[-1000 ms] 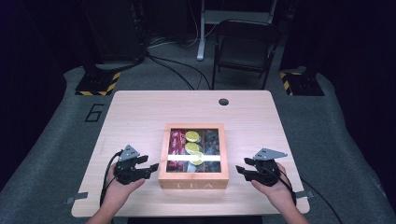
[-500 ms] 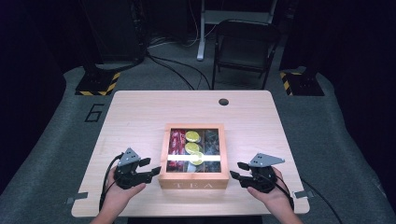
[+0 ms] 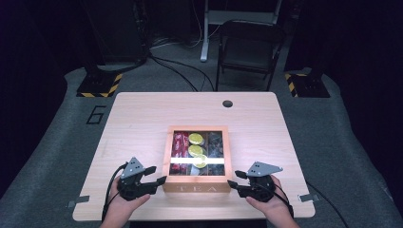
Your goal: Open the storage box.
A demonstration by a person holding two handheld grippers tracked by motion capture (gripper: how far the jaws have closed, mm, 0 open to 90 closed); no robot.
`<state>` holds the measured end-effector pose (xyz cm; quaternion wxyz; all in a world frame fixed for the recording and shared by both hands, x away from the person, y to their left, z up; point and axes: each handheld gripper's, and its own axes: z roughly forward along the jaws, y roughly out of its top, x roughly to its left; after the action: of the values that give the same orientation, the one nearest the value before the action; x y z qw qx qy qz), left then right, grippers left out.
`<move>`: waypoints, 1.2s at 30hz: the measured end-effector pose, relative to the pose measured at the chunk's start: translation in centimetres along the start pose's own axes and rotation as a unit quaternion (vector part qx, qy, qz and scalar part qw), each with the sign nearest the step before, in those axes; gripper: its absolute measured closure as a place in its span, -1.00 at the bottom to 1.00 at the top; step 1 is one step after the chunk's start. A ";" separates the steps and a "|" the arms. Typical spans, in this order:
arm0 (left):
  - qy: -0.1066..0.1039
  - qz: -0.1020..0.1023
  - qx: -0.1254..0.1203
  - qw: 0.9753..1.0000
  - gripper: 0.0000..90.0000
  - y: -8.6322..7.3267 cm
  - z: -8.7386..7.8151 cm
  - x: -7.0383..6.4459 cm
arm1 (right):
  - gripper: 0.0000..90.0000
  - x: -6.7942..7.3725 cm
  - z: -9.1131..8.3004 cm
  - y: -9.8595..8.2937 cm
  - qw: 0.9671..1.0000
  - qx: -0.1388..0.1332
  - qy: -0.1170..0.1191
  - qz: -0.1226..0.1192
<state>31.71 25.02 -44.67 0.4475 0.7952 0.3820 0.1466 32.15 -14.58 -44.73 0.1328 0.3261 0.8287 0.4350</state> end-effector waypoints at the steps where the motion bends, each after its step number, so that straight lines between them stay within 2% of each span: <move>1: 0.002 0.003 -0.001 1.000 -0.07 -0.1 0.1 -0.1 | 0.16 0.1 0.1 -0.1 1.000 0.002 0.000 0.002; 7: -0.007 0.007 0.006 1.000 -0.05 -0.8 0.5 -0.6 | 0.16 0.2 0.4 -0.5 1.000 0.005 0.003 -0.001; 12: -0.009 0.012 0.012 1.000 -0.01 -1.4 1.1 -1.0 | 0.18 0.3 0.7 -1.0 1.000 0.006 0.000 0.005; 13: -0.013 0.005 0.013 1.000 0.00 -1.5 1.1 -1.1 | 0.18 0.3 0.7 -1.1 1.000 0.007 0.004 0.004; 15: -0.009 0.008 0.010 1.000 0.03 -1.7 1.2 -1.0 | 0.20 0.3 0.9 -1.3 1.000 0.010 0.003 0.006; 16: -0.010 0.007 0.011 1.000 0.05 -1.7 1.2 -1.0 | 0.21 0.3 0.9 -1.4 1.000 0.010 0.004 0.000; 19: -0.009 0.005 0.012 1.000 0.10 -1.9 1.2 -0.8 | 0.26 0.4 1.1 -1.7 1.000 0.014 0.002 0.008; 20: -0.007 0.003 0.008 1.000 0.12 -2.0 1.3 -0.8 | 0.27 0.3 1.2 -1.7 1.000 0.017 0.004 0.002; 25: -0.014 0.003 0.013 1.000 0.15 -2.2 1.1 -0.8 | 0.32 0.4 1.4 -1.9 1.000 0.020 0.000 0.008; 26: -0.009 0.002 0.008 1.000 0.16 -2.3 1.2 -0.9 | 0.34 0.4 1.4 -1.9 1.000 0.022 0.000 0.005; 27: -0.010 0.007 0.013 1.000 0.18 -2.3 1.2 -0.9 | 0.35 0.4 1.4 -1.9 1.000 0.022 0.002 0.006; 28: -0.014 0.003 0.018 1.000 0.18 -2.3 1.2 -0.9 | 0.36 0.3 1.5 -1.9 1.000 0.022 0.002 0.004; 31: -0.007 0.007 0.016 1.000 0.20 -2.4 1.3 -0.9 | 0.37 0.4 1.5 -2.0 1.000 0.021 0.000 0.005; 36: -0.009 0.010 0.026 1.000 0.22 -2.5 1.5 -0.9 | 0.39 0.2 1.5 -1.9 1.000 0.021 0.001 0.002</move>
<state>30.78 24.28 -47.45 0.4286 0.8117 0.3738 0.1334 31.93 -14.24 -47.17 0.1244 0.3299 0.8374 0.4177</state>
